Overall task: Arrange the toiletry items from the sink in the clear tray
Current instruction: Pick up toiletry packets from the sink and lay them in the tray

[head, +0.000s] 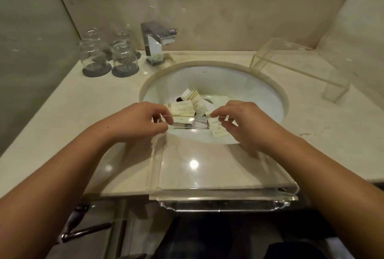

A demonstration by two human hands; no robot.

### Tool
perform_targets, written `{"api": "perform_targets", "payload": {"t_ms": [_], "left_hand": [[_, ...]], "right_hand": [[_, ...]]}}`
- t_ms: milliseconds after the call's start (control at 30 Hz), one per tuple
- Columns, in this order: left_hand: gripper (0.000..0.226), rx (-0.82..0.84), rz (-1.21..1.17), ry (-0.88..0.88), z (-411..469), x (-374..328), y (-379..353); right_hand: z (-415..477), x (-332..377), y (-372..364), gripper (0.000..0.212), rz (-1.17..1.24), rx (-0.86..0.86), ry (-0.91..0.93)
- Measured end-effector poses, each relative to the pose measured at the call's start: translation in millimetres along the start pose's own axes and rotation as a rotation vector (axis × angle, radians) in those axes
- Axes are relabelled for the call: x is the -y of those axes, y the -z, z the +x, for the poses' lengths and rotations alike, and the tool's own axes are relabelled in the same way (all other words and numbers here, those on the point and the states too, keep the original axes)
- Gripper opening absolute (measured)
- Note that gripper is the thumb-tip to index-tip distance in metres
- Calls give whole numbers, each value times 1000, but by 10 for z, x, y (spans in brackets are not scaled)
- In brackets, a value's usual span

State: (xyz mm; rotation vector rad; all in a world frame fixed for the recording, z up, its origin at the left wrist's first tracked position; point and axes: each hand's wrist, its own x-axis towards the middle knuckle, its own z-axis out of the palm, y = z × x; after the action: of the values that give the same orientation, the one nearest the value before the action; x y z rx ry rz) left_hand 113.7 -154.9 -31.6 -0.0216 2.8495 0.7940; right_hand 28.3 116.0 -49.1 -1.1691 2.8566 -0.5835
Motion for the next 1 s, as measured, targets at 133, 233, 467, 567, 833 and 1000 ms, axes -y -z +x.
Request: {"api": "perform_targets", "payload": {"t_ms": [133,233,467,567,833,1000], "left_hand": [[18,29,-2,-38,173,61,185],[21,-56,-29,-54,524,70,327],[30,24,147,-90,1574,166,162],[38,66,244,-133,1926,191,-2],[43,164,347,-182,2500,210,-329],[41,101,430,-236,2555,188,-381]], "right_hand": [[130,-42,147,27,47,33,4],[381,-241,311,25,129,-5,-48],[1032,-836,220,25,55,155,-124],[1245,-1031,-11,28,48,251,-151],[1732,-1384,-542,38,0,376,-228],[1779,-1508,-655,38,12,421,-284]]}}
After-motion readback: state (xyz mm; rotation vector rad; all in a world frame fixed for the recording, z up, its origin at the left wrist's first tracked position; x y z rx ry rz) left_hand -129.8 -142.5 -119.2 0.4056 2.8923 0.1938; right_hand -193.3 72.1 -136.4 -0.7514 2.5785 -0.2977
